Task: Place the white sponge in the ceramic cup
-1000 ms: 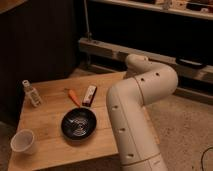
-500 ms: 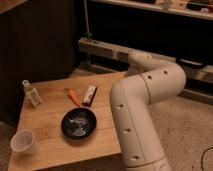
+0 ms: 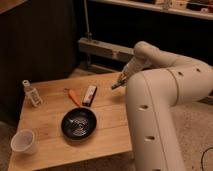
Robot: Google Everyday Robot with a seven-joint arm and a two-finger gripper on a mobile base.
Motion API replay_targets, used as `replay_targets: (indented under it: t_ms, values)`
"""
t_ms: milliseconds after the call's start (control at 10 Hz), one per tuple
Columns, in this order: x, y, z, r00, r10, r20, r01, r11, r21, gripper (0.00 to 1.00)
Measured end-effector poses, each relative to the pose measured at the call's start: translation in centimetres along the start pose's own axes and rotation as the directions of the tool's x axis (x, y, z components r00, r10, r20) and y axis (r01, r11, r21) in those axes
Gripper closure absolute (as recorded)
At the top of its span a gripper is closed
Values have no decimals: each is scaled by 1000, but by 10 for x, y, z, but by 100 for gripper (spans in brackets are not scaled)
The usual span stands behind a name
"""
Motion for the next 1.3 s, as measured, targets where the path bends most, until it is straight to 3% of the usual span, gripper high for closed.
replay_targets:
  t_ms: [200, 400, 600, 1200, 1300]
  values:
    - [45, 26, -10, 988, -140, -61, 135, 987, -83, 100]
    - [100, 48, -20, 944, -312, -111, 289, 940, -183, 100]
    - [127, 57, -25, 911, -394, -123, 360, 904, -230, 100]
    - [132, 60, -24, 904, -409, -123, 374, 897, -235, 100]
    - [140, 67, -25, 886, -449, -114, 413, 878, -242, 100]
